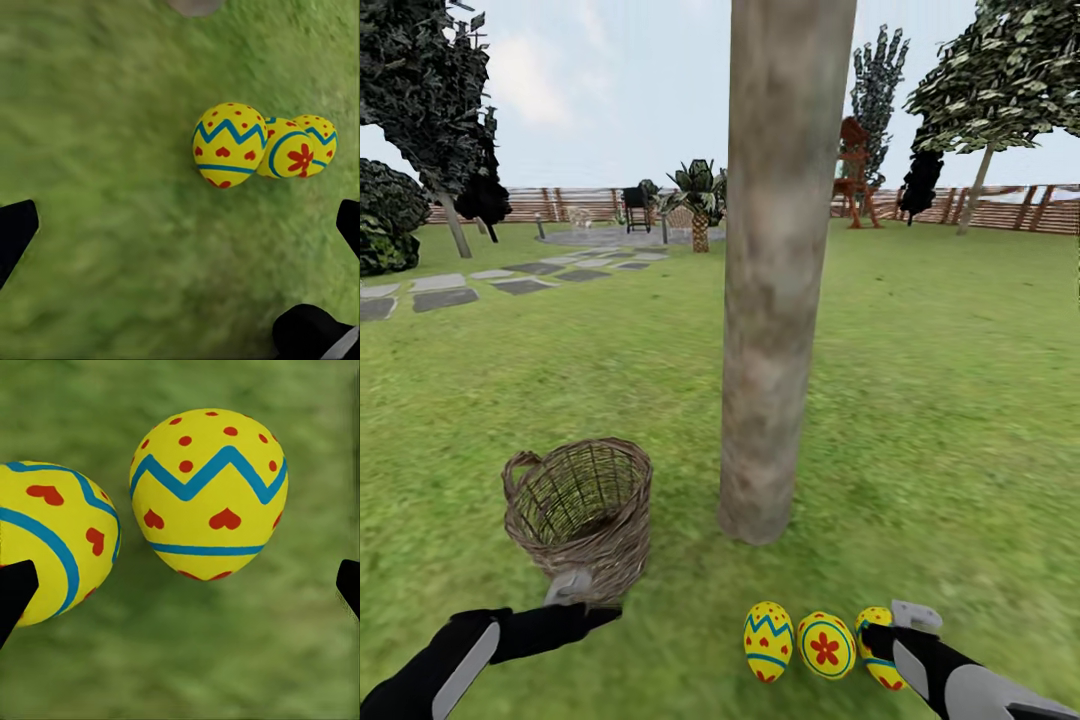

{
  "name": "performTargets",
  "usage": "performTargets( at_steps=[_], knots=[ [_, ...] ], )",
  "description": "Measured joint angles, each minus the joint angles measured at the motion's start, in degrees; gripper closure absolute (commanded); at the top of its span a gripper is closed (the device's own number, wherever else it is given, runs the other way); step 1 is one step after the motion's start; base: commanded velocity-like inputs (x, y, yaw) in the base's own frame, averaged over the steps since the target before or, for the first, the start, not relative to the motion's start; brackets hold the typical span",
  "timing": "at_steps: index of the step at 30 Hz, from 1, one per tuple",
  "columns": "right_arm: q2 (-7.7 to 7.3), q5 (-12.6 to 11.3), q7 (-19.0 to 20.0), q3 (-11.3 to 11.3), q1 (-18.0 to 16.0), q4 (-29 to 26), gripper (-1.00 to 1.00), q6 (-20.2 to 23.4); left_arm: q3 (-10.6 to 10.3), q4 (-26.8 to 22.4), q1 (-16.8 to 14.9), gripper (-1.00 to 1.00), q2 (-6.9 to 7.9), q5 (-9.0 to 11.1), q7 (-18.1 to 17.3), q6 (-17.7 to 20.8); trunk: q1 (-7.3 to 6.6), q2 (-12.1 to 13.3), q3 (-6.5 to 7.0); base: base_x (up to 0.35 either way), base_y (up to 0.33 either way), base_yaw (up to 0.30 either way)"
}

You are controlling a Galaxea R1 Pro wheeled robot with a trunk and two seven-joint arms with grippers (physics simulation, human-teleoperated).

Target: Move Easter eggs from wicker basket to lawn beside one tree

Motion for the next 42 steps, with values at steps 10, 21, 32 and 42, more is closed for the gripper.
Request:
performTargets(
  at_steps=[10, 21, 32, 42],
  knots=[
    [0.09, 0.12, -0.02, 0.01, 2.65, 0.16, -1.0, -1.48, -0.1, 7.87, 0.03, -1.0, -3.1, -2.67, 0.32, -5.16, -0.52, 0.66, 2.16, 0.0, 0.0, 0.0],
    [0.01, -0.08, -0.13, -0.01, 4.52, 0.18, -1.0, -1.47, -0.1, 8.5, 0.03, -1.0, -3.45, -2.67, 5.56, -5.34, -2.93, 5.07, 4.14, 0.0, 0.0, 0.0],
    [-0.01, -0.42, -0.85, -0.04, 4.66, 0.18, -1.0, -1.07, -0.07, 10.61, -0.01, -1.0, -4.61, -2.85, 13.47, -5.74, -5.35, 9.48, 5.61, 0.0, 0.0, 0.063],
    [0.25, -0.49, -0.88, -0.05, 4.67, 0.18, -1.0, -1.32, 0.09, 16.18, -0.02, -1.0, -6.8, -6.16, 18.91, -12.33, -7.55, 13.49, 6.51, 0.0, 0.0, 0.063]
  ],
)
